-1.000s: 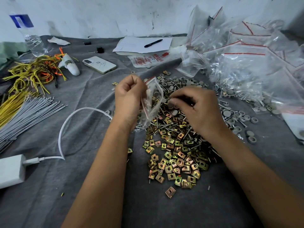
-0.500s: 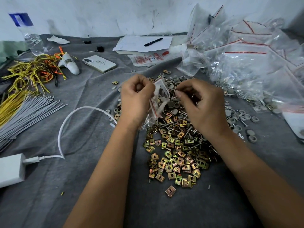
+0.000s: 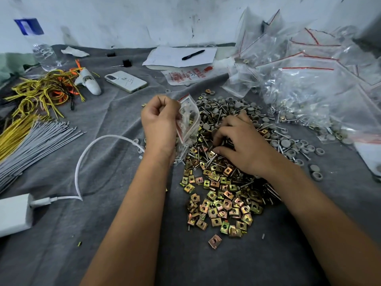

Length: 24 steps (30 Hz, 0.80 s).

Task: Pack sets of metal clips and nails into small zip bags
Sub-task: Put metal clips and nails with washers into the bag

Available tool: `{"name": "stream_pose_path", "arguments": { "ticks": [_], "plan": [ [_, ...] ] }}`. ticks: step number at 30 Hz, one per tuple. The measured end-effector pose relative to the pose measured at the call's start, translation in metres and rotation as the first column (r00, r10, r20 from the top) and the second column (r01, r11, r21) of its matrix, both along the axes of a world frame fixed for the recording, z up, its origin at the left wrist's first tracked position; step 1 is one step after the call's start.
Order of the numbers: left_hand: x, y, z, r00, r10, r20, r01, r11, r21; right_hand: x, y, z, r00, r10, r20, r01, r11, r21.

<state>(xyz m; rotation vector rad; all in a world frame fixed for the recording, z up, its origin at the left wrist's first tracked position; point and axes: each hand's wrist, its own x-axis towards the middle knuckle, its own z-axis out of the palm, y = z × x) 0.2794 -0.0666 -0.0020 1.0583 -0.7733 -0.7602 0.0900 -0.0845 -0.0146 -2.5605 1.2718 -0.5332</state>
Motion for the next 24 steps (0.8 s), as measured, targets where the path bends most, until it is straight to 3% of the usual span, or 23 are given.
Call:
{"name": "stream_pose_path", "arguments": {
  "ticks": [2,4,7,9,13,19,24],
  "plan": [
    [0.0004,-0.0001,0.0004,1.0,0.004,-0.003,-0.004,1.0,0.006,0.0013,0.0016,-0.0002,0.999,0.025,0.038,-0.024,0.999,-0.024],
    [0.0003,0.0001,0.0007,1.0,-0.002,-0.008,0.002,1.0,0.01,0.0019,0.004,0.0012,0.982,0.025,0.186,-0.022,1.0,-0.018],
    [-0.0002,0.0011,0.0008,1.0,-0.024,-0.002,0.024,1.0,0.013,0.0,0.0077,0.0036,0.88,0.043,0.472,-0.064,0.998,0.028],
    [-0.0007,0.0018,0.0011,1.0,-0.026,0.008,0.026,1.0,0.014,-0.0009,0.0099,0.0044,0.82,0.065,0.569,-0.116,0.992,0.053],
    [-0.0016,0.0024,0.0024,1.0,-0.015,0.002,0.015,1.0,0.013,-0.0003,0.0079,0.0051,0.849,0.118,0.515,-0.13,0.991,-0.012],
    [-0.0005,0.0028,0.0021,1.0,-0.013,-0.001,0.013,1.0,0.01,-0.001,0.0042,0.0025,0.898,0.001,0.44,-0.002,1.0,0.002],
    [-0.0001,0.0029,0.0024,1.0,-0.006,0.029,0.006,1.0,0.027,-0.0006,0.0041,0.0042,0.931,0.025,0.364,-0.004,0.998,-0.059]
  ]
}}
